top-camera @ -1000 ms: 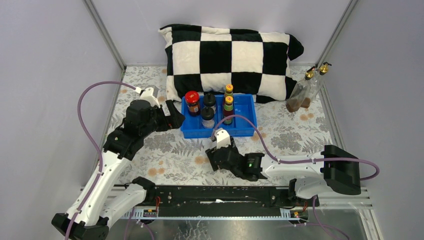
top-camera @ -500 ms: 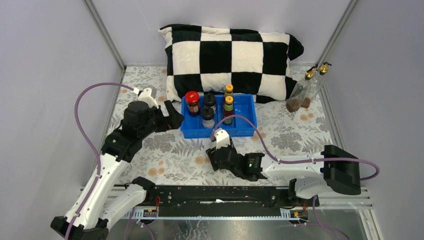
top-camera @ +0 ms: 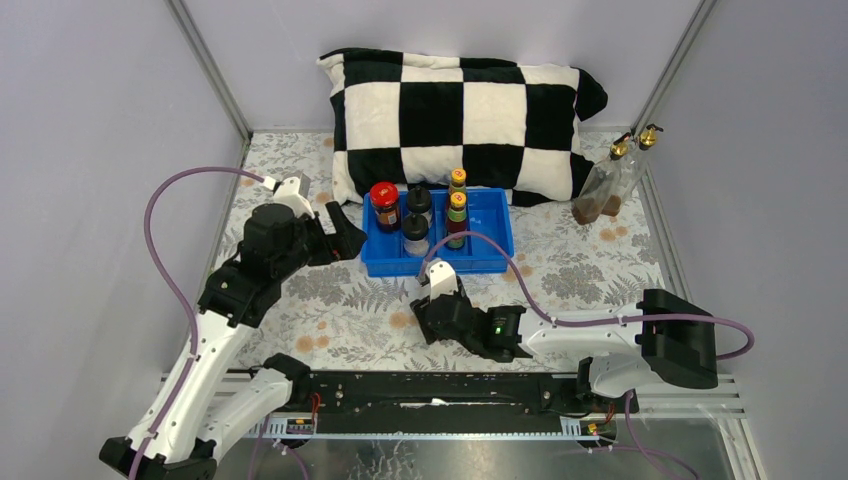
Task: Organize the condiment bottles
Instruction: Pick up the bottle from the center of the board.
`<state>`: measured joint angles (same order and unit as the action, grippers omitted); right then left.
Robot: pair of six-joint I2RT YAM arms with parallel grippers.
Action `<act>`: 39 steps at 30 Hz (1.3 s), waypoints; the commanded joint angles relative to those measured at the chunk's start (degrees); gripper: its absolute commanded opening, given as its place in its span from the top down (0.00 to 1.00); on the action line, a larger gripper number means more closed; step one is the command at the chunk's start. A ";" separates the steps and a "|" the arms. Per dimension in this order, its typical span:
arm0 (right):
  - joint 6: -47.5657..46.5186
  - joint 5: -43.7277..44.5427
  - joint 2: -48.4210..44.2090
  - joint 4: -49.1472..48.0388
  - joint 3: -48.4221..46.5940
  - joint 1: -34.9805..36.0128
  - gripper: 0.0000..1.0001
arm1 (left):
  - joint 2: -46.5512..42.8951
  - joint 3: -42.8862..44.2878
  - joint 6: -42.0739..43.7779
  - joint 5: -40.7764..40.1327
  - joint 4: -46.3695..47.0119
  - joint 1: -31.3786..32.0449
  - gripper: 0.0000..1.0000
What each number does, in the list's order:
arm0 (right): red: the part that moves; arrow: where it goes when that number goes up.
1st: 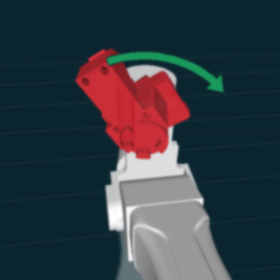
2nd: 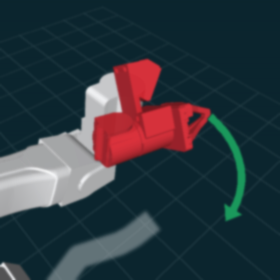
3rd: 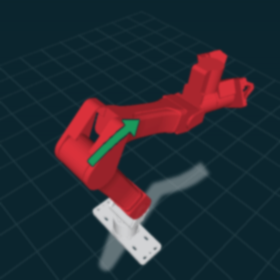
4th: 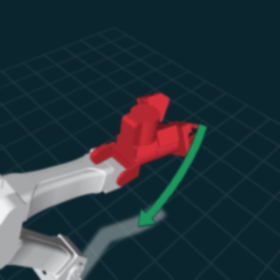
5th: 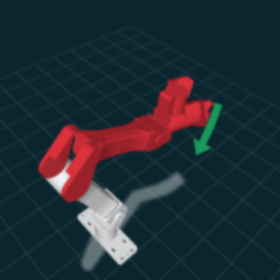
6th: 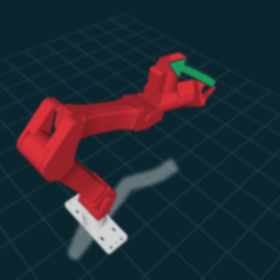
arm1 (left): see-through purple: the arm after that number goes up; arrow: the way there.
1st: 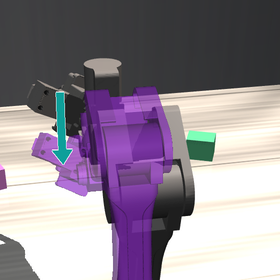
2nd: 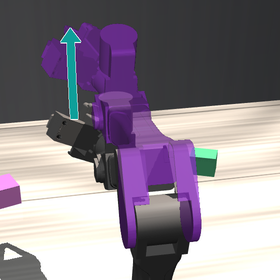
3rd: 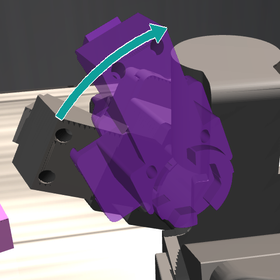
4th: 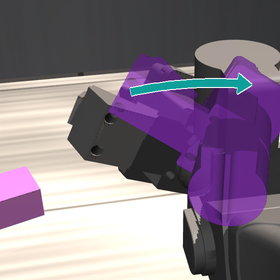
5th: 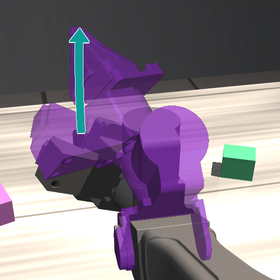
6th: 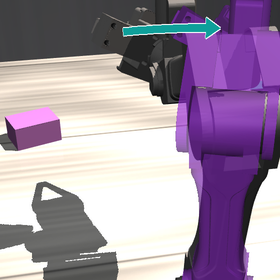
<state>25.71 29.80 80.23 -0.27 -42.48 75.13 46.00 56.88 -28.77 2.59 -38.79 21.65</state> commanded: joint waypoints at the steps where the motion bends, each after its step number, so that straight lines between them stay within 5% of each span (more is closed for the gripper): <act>1: 0.52 -1.24 -0.34 -0.08 -1.53 -0.16 0.41 | -1.49 1.37 0.04 0.22 -0.68 -0.23 0.01; 23: -1.39 -1.21 -3.28 3.81 -5.28 0.28 0.44 | -3.59 -2.02 -1.30 -2.40 -0.28 -0.20 0.01; 39: -6.93 0.65 -2.66 8.02 -15.61 0.29 0.44 | -1.72 -3.31 -4.16 -12.74 -2.50 -0.44 0.01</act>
<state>21.82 28.21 79.77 9.69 -51.11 75.22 44.60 54.89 -32.10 -6.92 -40.95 21.63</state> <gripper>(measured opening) 0.691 0.987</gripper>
